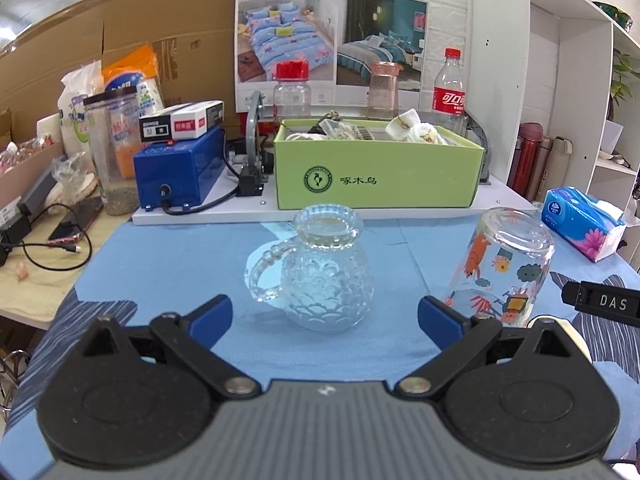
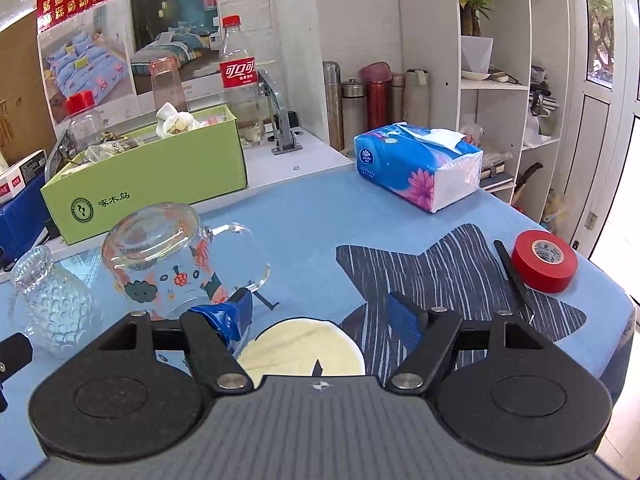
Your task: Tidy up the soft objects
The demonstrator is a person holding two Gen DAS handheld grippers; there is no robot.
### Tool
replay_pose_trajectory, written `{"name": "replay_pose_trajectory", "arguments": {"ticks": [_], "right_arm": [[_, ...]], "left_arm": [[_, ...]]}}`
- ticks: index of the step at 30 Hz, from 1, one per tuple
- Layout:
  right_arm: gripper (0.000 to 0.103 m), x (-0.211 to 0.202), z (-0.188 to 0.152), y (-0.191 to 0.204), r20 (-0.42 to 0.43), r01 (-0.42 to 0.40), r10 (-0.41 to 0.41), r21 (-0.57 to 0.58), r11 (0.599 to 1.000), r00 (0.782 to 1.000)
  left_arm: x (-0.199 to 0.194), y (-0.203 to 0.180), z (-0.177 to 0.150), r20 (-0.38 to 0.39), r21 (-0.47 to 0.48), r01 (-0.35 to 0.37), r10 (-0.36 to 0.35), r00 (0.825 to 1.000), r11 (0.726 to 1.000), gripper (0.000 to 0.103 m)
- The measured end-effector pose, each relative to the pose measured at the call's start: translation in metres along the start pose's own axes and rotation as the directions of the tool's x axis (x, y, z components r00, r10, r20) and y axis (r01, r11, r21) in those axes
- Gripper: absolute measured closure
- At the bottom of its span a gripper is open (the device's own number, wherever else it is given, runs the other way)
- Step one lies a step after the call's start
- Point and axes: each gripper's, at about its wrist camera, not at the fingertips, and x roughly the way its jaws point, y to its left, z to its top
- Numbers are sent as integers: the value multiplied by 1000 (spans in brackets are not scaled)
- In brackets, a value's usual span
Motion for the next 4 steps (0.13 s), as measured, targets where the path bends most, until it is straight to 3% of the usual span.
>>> {"name": "replay_pose_trajectory", "arguments": {"ticks": [4], "right_arm": [[43, -2, 0, 3, 4, -1, 1, -11, 1000, 1000]], "left_arm": [[0, 3, 0, -12, -26, 3, -4, 1000, 1000, 5]]}}
